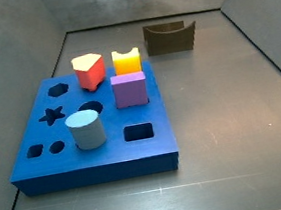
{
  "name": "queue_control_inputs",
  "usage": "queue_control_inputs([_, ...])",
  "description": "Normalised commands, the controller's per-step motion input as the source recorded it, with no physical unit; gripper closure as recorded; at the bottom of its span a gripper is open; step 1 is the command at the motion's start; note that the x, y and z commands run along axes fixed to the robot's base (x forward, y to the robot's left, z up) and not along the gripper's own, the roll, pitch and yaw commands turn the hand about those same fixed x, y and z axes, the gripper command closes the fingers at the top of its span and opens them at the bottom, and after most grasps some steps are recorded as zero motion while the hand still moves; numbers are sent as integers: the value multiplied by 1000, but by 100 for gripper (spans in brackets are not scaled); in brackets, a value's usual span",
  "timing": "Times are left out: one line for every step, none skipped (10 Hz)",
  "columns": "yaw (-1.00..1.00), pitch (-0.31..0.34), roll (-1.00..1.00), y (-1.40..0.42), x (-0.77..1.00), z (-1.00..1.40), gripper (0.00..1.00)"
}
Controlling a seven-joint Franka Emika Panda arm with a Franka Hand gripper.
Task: Pick up the rectangle object. Move up. Place the rectangle object on the fixture. Regrasp the rectangle object. Move to above the board. Insert the rectangle object.
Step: Place the rectangle object on the fixture.
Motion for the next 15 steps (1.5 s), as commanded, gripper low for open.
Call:
queue_control_inputs([-49,65,-161,35,532,-20,100])
queue_control_inputs([-46,72,-155,35,464,-16,100])
queue_control_inputs([-42,78,-153,32,381,-20,100])
queue_control_inputs([-42,83,-151,30,319,-15,100])
queue_control_inputs([-42,91,-149,30,263,-14,100])
queue_control_inputs([-43,95,-149,28,212,-15,100])
queue_control_inputs([-48,245,-1000,131,160,-1000,100])
queue_control_inputs([-75,239,-1000,139,153,-1000,100])
queue_control_inputs([-139,253,-1000,140,161,-1000,100])
queue_control_inputs([-176,233,-880,136,174,-1000,100])
queue_control_inputs([-212,178,-674,140,187,-1000,100])
queue_control_inputs([-228,137,-517,142,195,-1000,100])
queue_control_inputs([-230,97,-360,142,201,-1000,100])
queue_control_inputs([-220,58,-251,135,207,-1000,100])
queue_control_inputs([-200,11,-187,125,189,-915,100])
